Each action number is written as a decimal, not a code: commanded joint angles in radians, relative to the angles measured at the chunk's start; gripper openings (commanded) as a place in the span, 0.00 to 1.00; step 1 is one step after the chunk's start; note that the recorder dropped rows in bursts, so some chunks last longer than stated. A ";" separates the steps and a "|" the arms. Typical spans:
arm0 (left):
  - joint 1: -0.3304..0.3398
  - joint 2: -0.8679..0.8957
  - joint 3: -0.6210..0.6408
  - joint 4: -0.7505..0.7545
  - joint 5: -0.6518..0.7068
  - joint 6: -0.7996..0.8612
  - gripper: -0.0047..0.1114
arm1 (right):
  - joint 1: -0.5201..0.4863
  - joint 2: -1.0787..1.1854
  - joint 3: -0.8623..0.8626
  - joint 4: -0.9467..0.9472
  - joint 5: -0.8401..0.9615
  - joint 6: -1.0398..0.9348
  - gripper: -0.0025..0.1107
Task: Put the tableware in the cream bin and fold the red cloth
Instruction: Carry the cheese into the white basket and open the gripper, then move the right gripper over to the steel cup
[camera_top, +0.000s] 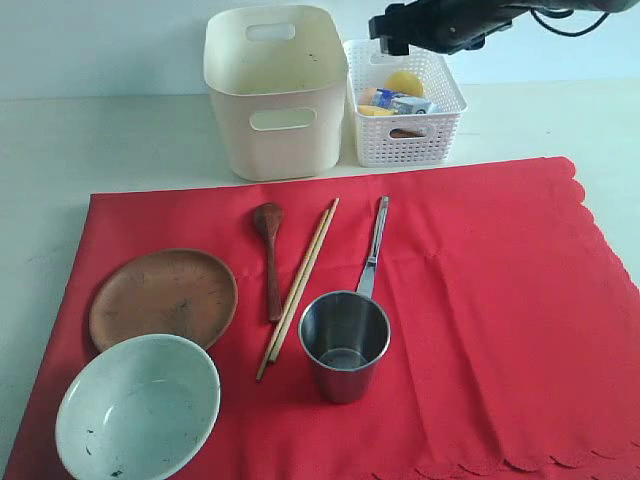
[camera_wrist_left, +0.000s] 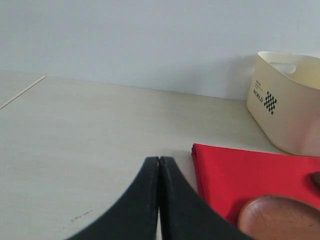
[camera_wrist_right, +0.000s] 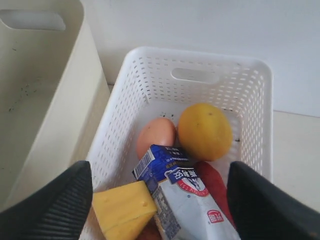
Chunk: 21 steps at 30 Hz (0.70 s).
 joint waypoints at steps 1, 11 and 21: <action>0.000 -0.005 -0.003 -0.006 -0.012 0.000 0.05 | -0.003 -0.077 -0.007 -0.022 0.073 0.002 0.65; 0.000 -0.005 -0.003 -0.006 -0.012 0.000 0.05 | -0.003 -0.217 -0.007 -0.046 0.256 -0.045 0.35; 0.000 -0.005 -0.003 -0.006 -0.012 0.000 0.05 | 0.044 -0.293 0.031 0.049 0.434 -0.133 0.02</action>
